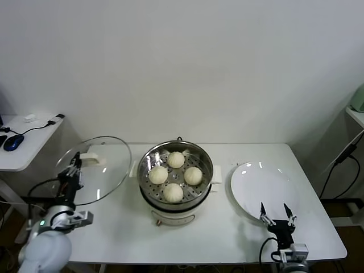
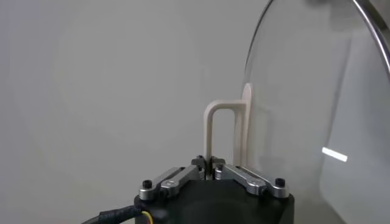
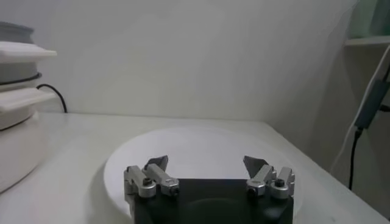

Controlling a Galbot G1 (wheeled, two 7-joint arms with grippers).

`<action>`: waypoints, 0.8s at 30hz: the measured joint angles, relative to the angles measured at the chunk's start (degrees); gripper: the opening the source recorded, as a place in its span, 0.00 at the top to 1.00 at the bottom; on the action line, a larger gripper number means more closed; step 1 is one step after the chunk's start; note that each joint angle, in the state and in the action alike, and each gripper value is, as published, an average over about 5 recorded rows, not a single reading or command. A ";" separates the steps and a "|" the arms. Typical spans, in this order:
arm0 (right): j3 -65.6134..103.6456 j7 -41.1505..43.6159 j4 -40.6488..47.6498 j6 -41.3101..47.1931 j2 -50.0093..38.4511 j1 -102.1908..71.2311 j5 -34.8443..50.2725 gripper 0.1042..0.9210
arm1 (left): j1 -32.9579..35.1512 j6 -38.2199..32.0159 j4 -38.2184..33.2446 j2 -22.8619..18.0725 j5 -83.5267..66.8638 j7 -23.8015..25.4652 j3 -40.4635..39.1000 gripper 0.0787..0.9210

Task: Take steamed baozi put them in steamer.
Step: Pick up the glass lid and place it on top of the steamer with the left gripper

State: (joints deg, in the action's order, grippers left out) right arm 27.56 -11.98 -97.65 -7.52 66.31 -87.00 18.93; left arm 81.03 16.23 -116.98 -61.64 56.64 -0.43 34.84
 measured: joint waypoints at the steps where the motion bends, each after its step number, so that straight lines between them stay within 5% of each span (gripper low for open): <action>1: -0.03 0.01 -0.05 -0.09 0.02 -0.07 -0.19 0.12 | -0.69 1.37 -0.76 -0.18 0.76 0.94 -1.56 0.93; 13: -0.14 -0.01 0.52 -2.21 0.73 -0.38 -2.06 0.12 | -10.60 16.05 -4.60 -6.49 13.95 10.89 -22.39 0.93; 24: 0.80 0.24 0.79 -3.77 1.56 -1.50 -2.27 0.12 | -16.40 21.55 -0.57 -15.13 23.64 13.12 -35.07 0.93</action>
State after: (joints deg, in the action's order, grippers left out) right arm 28.35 -11.74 -96.87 -11.29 67.87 -88.49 16.66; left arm 64.64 37.78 -117.55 -76.76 80.27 12.70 -0.23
